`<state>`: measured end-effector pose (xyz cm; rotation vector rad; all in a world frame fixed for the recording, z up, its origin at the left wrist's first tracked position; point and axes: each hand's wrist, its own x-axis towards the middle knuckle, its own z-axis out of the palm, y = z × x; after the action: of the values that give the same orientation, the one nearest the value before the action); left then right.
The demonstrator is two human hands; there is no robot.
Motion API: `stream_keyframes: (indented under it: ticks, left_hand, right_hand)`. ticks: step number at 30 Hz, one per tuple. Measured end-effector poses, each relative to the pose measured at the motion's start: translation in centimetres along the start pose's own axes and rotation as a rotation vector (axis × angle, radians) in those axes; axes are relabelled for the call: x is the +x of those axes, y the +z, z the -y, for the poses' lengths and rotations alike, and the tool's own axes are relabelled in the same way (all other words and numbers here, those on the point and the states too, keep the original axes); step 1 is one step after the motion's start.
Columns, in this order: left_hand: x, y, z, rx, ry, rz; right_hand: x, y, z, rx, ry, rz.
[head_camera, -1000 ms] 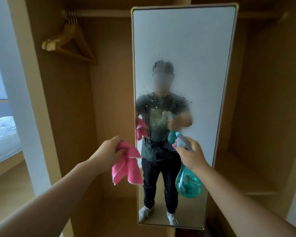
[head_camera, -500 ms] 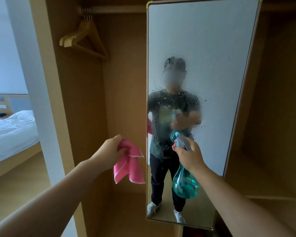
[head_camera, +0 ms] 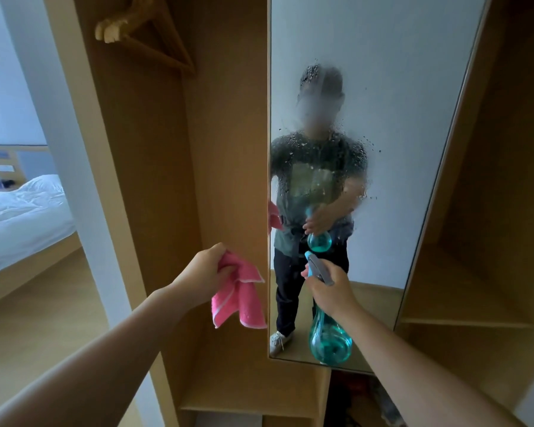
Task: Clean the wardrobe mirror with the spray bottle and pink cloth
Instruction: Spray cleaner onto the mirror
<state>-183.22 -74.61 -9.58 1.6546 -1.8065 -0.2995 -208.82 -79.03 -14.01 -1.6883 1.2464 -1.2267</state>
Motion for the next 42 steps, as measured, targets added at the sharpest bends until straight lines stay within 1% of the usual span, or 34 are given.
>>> stream_keyframes:
  ticks: [6,16,24,29,35,42]
  left_hand:
    - [-0.8,1.1,0.9,-0.005,-0.033,0.016]
    - [-0.6,0.9,0.6,0.001,-0.024,0.005]
    - [-0.4,1.0,0.2,0.004,-0.02,0.01]
    - [0.0,1.4,-0.2,0.001,0.001,0.008]
    - [0.5,2.2,-1.2,0.027,0.034,0.031]
    - [1.2,3.3,-2.3,0.019,0.073,0.04]
  right_hand:
    - [-0.6,0.5,-1.3,-0.034,0.004,0.008]
    - [-1.0,0.6,-1.7,-0.056,0.019,0.028]
    - [-1.1,-0.2,-2.5,-0.111,0.083,-0.021]
    - [-1.2,-2.7,-3.7,-0.073,0.096,-0.088]
    - [-1.1,-5.2,-4.8,-0.11,0.107,-0.151]
    - [-1.7,-6.7,-6.0,-0.171,0.147,-0.163]
